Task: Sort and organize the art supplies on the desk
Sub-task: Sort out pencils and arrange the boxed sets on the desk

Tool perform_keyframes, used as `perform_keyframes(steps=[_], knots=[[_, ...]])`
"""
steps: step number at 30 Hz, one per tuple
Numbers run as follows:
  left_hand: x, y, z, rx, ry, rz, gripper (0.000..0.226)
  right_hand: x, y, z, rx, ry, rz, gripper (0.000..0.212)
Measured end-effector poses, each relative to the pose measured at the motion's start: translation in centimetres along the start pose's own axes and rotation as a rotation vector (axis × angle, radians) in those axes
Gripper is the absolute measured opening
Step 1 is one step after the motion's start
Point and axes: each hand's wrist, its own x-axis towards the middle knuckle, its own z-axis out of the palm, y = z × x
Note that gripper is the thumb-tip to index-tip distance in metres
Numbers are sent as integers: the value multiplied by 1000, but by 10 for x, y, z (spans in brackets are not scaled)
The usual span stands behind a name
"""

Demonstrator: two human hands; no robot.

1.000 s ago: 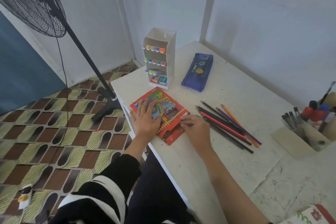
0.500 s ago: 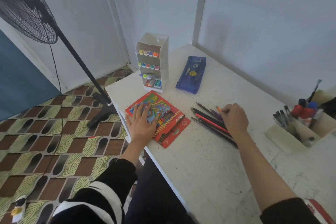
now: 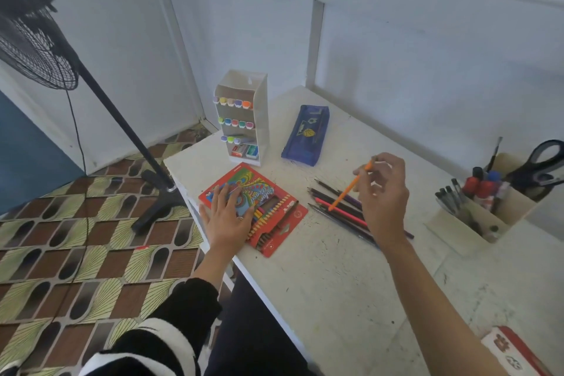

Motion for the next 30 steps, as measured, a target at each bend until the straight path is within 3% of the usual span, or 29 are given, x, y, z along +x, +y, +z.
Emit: perform_keyframes(steps=[2, 7, 12, 15, 21, 23, 26, 30], knots=[[0, 0, 0, 2, -1, 1, 57, -15, 1, 1, 121, 37, 81, 28], [0, -1, 1, 3, 1, 4, 57, -53, 24, 9, 290, 118, 395, 11], [0, -1, 2, 8, 7, 10, 56, -77, 36, 16, 328, 71, 573, 19], [0, -2, 2, 12, 10, 8, 56, -83, 43, 20, 125, -43, 532, 20], [0, -1, 0, 28, -9, 1, 58, -79, 54, 52, -321, -509, 242, 29], [-1, -1, -1, 27, -9, 1, 58, -78, 54, 73, -357, -530, 238, 27], [-2, 2, -2, 17, -8, 2, 58, -77, 47, 93, -336, -423, 290, 28], [-1, 1, -1, 0, -2, -5, 57, -80, 48, 96, -364, -437, 185, 25]])
